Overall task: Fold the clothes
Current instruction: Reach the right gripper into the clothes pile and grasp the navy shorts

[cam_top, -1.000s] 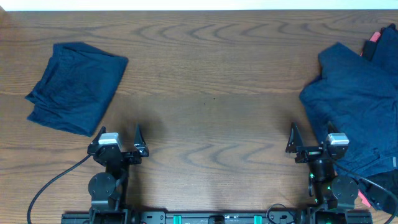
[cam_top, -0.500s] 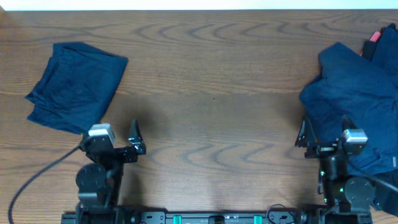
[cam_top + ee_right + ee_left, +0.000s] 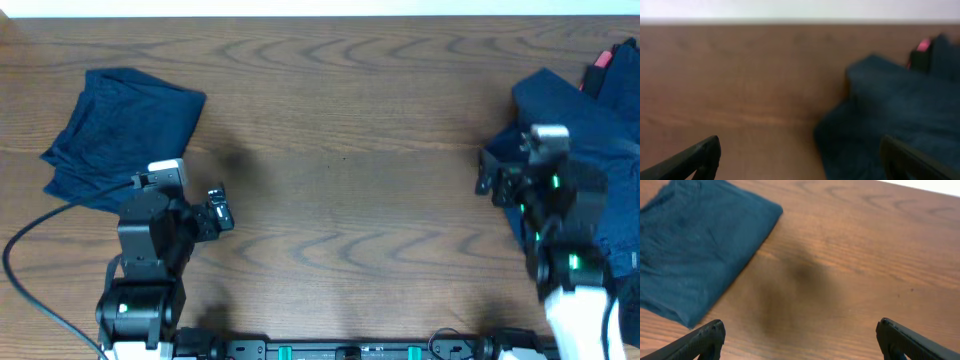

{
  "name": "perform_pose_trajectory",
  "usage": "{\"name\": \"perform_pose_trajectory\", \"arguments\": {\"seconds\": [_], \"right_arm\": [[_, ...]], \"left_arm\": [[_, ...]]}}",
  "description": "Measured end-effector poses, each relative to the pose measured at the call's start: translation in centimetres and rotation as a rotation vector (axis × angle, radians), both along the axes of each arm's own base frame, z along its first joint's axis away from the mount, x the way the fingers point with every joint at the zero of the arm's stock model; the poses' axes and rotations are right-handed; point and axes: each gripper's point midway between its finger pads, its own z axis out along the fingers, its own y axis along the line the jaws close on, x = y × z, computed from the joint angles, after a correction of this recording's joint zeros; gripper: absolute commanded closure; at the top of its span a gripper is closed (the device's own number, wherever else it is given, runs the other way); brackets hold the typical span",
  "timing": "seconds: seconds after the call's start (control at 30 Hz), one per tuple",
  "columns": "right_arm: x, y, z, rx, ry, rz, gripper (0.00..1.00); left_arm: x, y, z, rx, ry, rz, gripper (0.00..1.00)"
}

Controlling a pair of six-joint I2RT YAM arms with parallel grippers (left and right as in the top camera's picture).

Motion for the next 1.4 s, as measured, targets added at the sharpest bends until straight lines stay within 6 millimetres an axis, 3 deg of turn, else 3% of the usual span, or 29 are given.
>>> {"name": "perform_pose_trajectory", "arguments": {"seconds": [0.2,0.37,0.57,0.7,0.8,1.03,1.27,1.4], "right_arm": [[3.6,-0.3,-4.4,-0.018,0.185,0.020,0.01],[4.9,-0.7,-8.4,-0.055,0.266,0.040,0.15],[4.7,-2.6,-13.9,-0.134,0.417,-0.024,0.21],[4.2,-4.1,-16.3,-0.196,0.491,-0.080,0.23],[3.9,-4.7,-17.6,-0.218,0.524,-0.099,0.34],[4.4,-5.4,-18.9,-0.250,0.536,-0.125,0.44],[5.2,-5.7,-19.3,-0.252,0.527,-0.141,0.97],[5.1,-5.8,-19.4,-0.238,0.532,-0.166,0.99]], "left_arm": [[0.1,0.0,-1.1,0.000,0.047,-0.001,0.02],[0.1,-0.1,-1.2,-0.002,0.051,-0.003,0.02],[0.1,-0.1,-1.2,-0.002,0.050,-0.003,0.02],[0.1,-0.1,-1.1,-0.002,0.050,-0.003,0.02],[0.1,-0.1,-1.1,-0.002,0.047,-0.003,0.02],[0.1,-0.1,-1.1,-0.002,0.046,-0.003,0.02],[0.1,-0.1,-1.1,-0.002,0.047,-0.004,0.02],[0.1,-0.1,-1.1,-0.004,0.047,-0.006,0.02]]}}
